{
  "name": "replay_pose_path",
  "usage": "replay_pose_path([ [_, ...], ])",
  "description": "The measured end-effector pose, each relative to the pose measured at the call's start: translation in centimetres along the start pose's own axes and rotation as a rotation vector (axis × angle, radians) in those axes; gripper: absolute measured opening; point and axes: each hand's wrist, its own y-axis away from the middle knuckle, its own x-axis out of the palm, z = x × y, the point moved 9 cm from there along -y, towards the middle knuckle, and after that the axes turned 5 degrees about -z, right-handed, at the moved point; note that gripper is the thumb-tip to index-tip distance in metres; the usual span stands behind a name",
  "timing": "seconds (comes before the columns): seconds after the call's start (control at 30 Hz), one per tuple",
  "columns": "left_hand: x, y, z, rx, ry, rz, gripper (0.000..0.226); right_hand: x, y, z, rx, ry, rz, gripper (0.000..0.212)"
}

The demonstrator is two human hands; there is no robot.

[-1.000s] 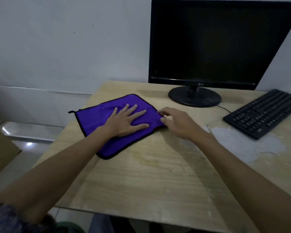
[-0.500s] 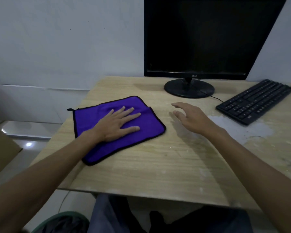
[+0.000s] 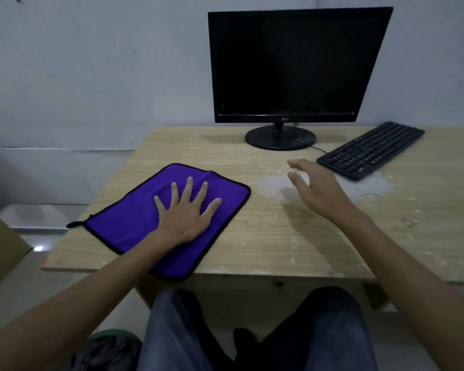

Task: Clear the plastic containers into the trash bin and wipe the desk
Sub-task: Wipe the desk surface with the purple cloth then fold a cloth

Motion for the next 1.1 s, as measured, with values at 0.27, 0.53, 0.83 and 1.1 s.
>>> replay_pose_path([
  [0.27, 1.8, -1.1, -4.6, 0.359, -0.098, 0.093, 0.059, -0.5, 0.5, -0.5, 0.013, -0.009, -0.017, 0.038],
  [0.53, 2.1, -5.9, -7.0, 0.147, -0.063, 0.069, 0.056, -0.8, 0.4, -0.9, 0.056, 0.01, -0.033, 0.038],
  [0.83, 2.1, 3.1, -6.3, 0.311, -0.109, 0.056, 0.06, 1.1, 3.7, -0.1, 0.011, 0.142, 0.02, 0.045],
  [1.1, 2.2, -0.7, -6.6, 0.208, -0.061, 0.039, 0.054, 1.1, 6.4, -0.5, -0.021, 0.283, 0.04, 0.065],
])
